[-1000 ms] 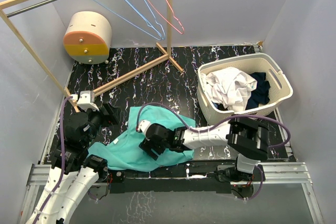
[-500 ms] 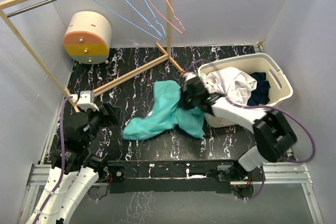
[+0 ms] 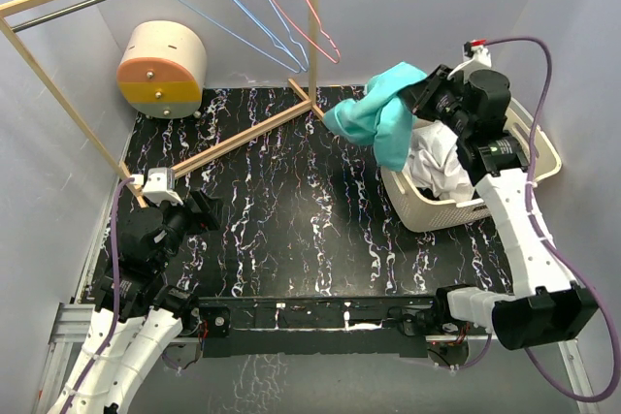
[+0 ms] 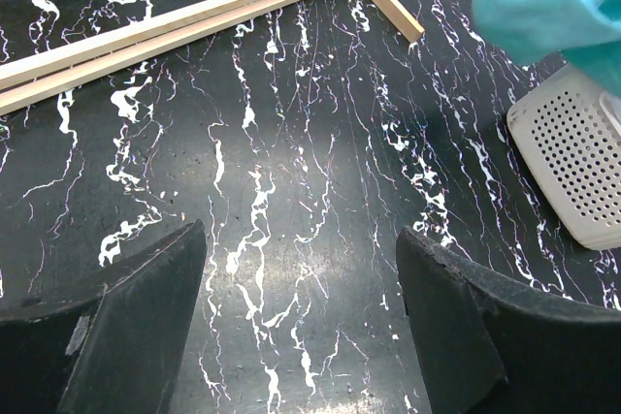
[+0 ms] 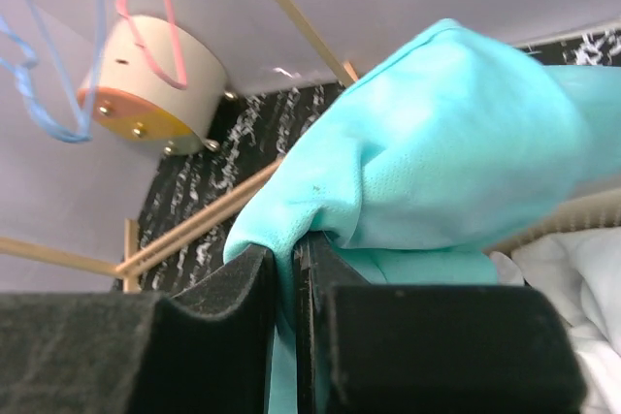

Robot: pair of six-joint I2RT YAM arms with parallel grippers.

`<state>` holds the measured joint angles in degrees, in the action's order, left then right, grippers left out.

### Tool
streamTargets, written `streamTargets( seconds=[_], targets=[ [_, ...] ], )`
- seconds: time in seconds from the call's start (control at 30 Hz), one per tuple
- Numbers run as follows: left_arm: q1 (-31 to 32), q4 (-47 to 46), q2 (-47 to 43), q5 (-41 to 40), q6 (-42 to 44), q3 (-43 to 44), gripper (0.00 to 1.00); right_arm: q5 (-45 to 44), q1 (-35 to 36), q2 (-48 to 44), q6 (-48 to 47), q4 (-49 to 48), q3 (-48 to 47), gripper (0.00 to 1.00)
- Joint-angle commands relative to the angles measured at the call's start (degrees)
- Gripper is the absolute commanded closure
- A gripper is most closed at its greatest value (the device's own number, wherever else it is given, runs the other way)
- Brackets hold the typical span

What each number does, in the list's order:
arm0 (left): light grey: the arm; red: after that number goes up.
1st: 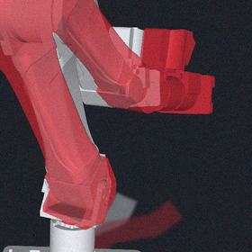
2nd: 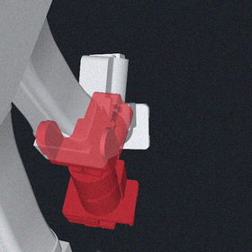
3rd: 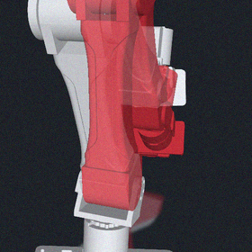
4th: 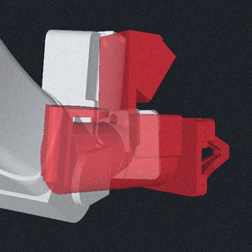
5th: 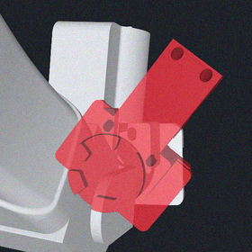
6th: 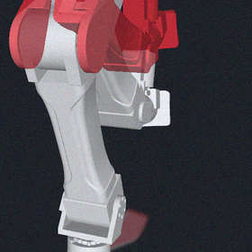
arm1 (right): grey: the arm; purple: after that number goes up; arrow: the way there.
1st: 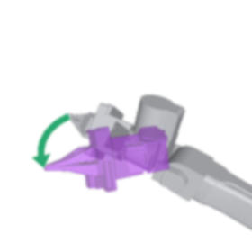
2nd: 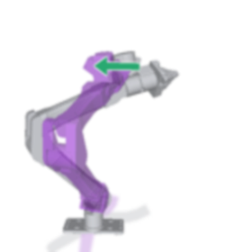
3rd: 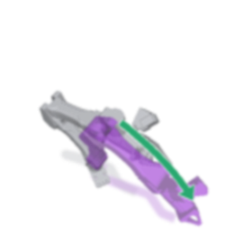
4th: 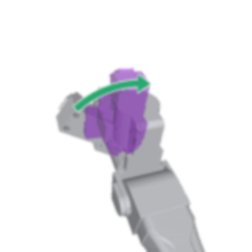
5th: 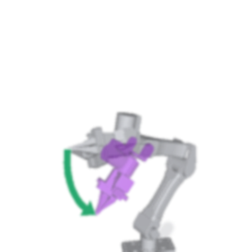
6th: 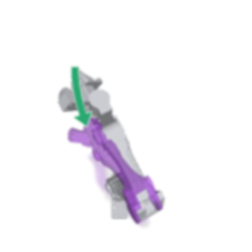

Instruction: Remove the t-shirt from the hanger

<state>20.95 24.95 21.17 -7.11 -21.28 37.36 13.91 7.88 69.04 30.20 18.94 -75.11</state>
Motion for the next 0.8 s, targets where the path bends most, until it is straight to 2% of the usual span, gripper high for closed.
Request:
streamTargets(
  seconds=[0.0, 0.33, 0.5, 0.63, 0.77],
  targets=[
    [-0.13, 0.28, -0.4, -0.47, -0.17, 0.87, 0.23, -1.47, -0.04, -2.73, 3.21, -0.5, -6.32, 0.92],
    [-0.12, 0.19, -0.67, -0.17, -0.08, 0.89, 0.23, -29.83, -0.32, -3.85, 1.23, 7.23, -23.84, 0.92],
    [-0.1, 0.1, -0.87, 0.08, -0.08, 0.84, 0.23, -37.36, -0.32, -2.94, -2.46, 11.15, -27.19, 0.92],
    [-0.11, 0.09, -0.82, 0.46, -0.08, 0.81, 0.23, -40.03, -0.32, -5.0, -2.89, 13.98, -22.14, 0.92],
    [-0.12, 0.01, -0.8, 0.51, -0.08, 0.77, 0.23, -40.29, -0.32, -9.61, -1.42, 13.91, -8.96, 0.92]
  ],
)
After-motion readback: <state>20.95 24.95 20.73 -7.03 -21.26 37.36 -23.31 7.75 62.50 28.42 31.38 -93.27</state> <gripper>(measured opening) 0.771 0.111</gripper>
